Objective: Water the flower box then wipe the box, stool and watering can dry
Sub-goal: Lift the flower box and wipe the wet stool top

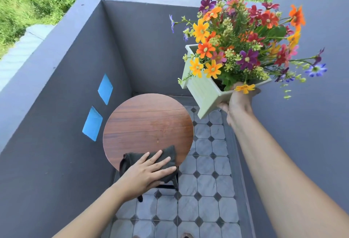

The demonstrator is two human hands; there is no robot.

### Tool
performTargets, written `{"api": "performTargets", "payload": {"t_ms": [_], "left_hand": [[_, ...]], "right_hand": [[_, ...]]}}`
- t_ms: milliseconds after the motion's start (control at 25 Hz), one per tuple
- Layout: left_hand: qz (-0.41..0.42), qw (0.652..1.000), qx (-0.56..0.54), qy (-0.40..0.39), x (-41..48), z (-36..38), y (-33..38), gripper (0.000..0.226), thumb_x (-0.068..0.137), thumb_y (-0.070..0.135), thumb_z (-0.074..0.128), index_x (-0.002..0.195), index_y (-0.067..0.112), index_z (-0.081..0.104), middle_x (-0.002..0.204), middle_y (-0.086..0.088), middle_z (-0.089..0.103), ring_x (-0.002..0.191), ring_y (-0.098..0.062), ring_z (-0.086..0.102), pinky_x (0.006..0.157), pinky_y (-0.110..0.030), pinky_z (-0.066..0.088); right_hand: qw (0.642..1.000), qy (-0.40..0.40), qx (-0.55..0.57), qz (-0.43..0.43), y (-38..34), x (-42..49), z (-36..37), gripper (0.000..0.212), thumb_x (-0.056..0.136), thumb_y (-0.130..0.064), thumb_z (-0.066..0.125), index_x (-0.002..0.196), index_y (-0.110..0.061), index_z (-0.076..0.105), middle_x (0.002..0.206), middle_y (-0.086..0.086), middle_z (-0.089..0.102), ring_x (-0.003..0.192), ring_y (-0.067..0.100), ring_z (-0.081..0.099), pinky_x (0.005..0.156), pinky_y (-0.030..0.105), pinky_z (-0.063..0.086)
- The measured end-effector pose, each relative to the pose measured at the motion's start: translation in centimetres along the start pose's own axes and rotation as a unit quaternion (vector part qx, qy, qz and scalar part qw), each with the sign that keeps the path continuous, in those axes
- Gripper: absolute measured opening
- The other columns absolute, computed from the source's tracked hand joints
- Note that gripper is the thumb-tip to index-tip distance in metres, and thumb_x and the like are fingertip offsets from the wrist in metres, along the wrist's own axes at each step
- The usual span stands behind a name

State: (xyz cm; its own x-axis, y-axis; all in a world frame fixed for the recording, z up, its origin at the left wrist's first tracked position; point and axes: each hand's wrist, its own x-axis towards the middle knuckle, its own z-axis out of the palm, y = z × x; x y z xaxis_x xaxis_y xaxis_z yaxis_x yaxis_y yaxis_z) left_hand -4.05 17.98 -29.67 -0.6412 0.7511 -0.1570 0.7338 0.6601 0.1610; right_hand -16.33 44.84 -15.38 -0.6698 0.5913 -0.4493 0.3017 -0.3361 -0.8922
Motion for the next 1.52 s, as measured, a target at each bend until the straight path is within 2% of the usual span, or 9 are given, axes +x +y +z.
{"api": "performTargets", "payload": {"t_ms": [240, 320, 480, 600, 760, 840, 1000, 1240, 1520], "left_hand": [[-0.126, 0.986, -0.095, 0.051, -3.4, -0.1, -6.1, 0.05, 0.093, 0.061, 0.008, 0.142, 0.053, 0.001, 0.15, 0.012, 0.028, 0.141, 0.006, -0.012, 0.113, -0.021, -0.001], [-0.209, 0.967, -0.134, 0.062, -1.7, -1.1, -7.7, 0.053, 0.088, 0.067, 0.007, 0.139, 0.054, 0.003, 0.154, 0.013, 0.019, 0.141, 0.002, -0.01, 0.115, -0.029, 0.003], [-0.357, 0.921, -0.119, 0.102, 5.2, -3.1, -10.1, 0.052, 0.099, 0.038, 0.031, 0.148, 0.032, 0.015, 0.157, 0.002, 0.021, 0.147, -0.024, 0.007, 0.115, -0.048, 0.013], [-0.315, 0.94, -0.107, 0.081, 10.9, -4.0, -9.3, 0.051, 0.099, 0.039, 0.029, 0.148, 0.032, 0.016, 0.158, 0.003, 0.019, 0.147, -0.025, 0.005, 0.115, -0.048, 0.01], [-0.116, 0.991, -0.064, 0.0, 14.9, -4.4, -3.6, 0.056, 0.095, 0.051, 0.016, 0.148, 0.036, 0.01, 0.158, 0.01, 0.016, 0.147, -0.02, -0.001, 0.117, -0.045, 0.006], [-0.019, 0.998, -0.049, -0.03, 14.0, -3.9, -0.5, 0.062, 0.091, 0.057, 0.006, 0.148, 0.035, 0.012, 0.156, 0.01, 0.02, 0.146, -0.019, 0.0, 0.117, -0.043, 0.005], [0.099, 0.995, 0.012, 0.007, 7.2, -1.6, 1.9, 0.05, 0.099, 0.047, 0.011, 0.143, 0.032, 0.031, 0.142, 0.013, 0.047, 0.139, -0.015, 0.023, 0.106, -0.042, 0.037], [0.13, 0.991, 0.022, 0.024, -1.4, 0.0, -1.9, 0.048, 0.101, 0.041, 0.018, 0.147, 0.034, 0.005, 0.142, 0.02, 0.036, 0.145, -0.008, -0.004, 0.114, -0.03, 0.008], [-0.102, 0.987, -0.121, 0.028, -2.1, -2.2, -10.0, 0.052, 0.091, 0.062, 0.006, 0.142, 0.05, 0.005, 0.149, 0.009, 0.03, 0.135, 0.017, -0.013, 0.112, -0.017, -0.002]], "right_hand": [[1.0, 0.002, 0.006, -0.009, -0.3, 1.2, -0.6, 0.055, 0.088, -0.022, 0.041, 0.138, -0.025, 0.018, 0.144, 0.006, 0.033, 0.11, 0.028, 0.057, 0.045, 0.028, 0.058], [1.0, 0.007, -0.001, -0.01, -0.3, 1.3, -0.7, 0.067, 0.083, -0.025, 0.043, 0.144, -0.023, 0.015, 0.148, 0.008, 0.034, 0.104, 0.026, 0.059, 0.047, 0.03, 0.059], [1.0, 0.004, 0.0, -0.004, -0.6, 1.4, -0.8, 0.054, 0.061, -0.035, 0.042, 0.108, -0.026, 0.019, 0.135, 0.004, 0.037, 0.092, 0.021, 0.058, 0.043, 0.025, 0.054], [1.0, 0.003, -0.004, -0.012, -0.2, 1.6, -1.0, 0.055, 0.061, -0.036, 0.042, 0.111, -0.029, 0.02, 0.136, 0.003, 0.038, 0.087, 0.02, 0.058, 0.046, 0.029, 0.057], [1.0, 0.017, -0.009, -0.023, -0.4, 1.8, -0.9, 0.073, 0.065, -0.035, 0.04, 0.136, -0.026, 0.022, 0.143, 0.003, 0.037, 0.096, 0.023, 0.058, 0.054, 0.031, 0.059], [1.0, 0.02, -0.007, -0.021, -0.6, 1.4, -0.9, 0.066, 0.063, -0.036, 0.039, 0.128, -0.024, 0.028, 0.148, 0.009, 0.038, 0.094, 0.022, 0.057, 0.049, 0.027, 0.057], [0.999, 0.013, -0.019, -0.024, -0.9, 0.5, -0.6, 0.086, 0.075, -0.031, 0.043, 0.152, -0.024, 0.005, 0.155, 0.011, 0.029, 0.095, 0.022, 0.055, 0.05, 0.029, 0.057], [0.999, 0.015, -0.023, -0.019, -1.1, -0.7, 0.3, 0.084, 0.092, -0.022, 0.04, 0.15, -0.023, -0.02, 0.157, 0.003, 0.023, 0.114, 0.025, 0.053, 0.049, 0.025, 0.055], [0.999, -0.006, -0.015, -0.034, -1.3, -1.2, 1.1, 0.076, 0.088, -0.018, 0.04, 0.151, -0.017, -0.001, 0.15, 0.013, 0.031, 0.087, 0.02, 0.053, 0.054, 0.031, 0.059]]}}
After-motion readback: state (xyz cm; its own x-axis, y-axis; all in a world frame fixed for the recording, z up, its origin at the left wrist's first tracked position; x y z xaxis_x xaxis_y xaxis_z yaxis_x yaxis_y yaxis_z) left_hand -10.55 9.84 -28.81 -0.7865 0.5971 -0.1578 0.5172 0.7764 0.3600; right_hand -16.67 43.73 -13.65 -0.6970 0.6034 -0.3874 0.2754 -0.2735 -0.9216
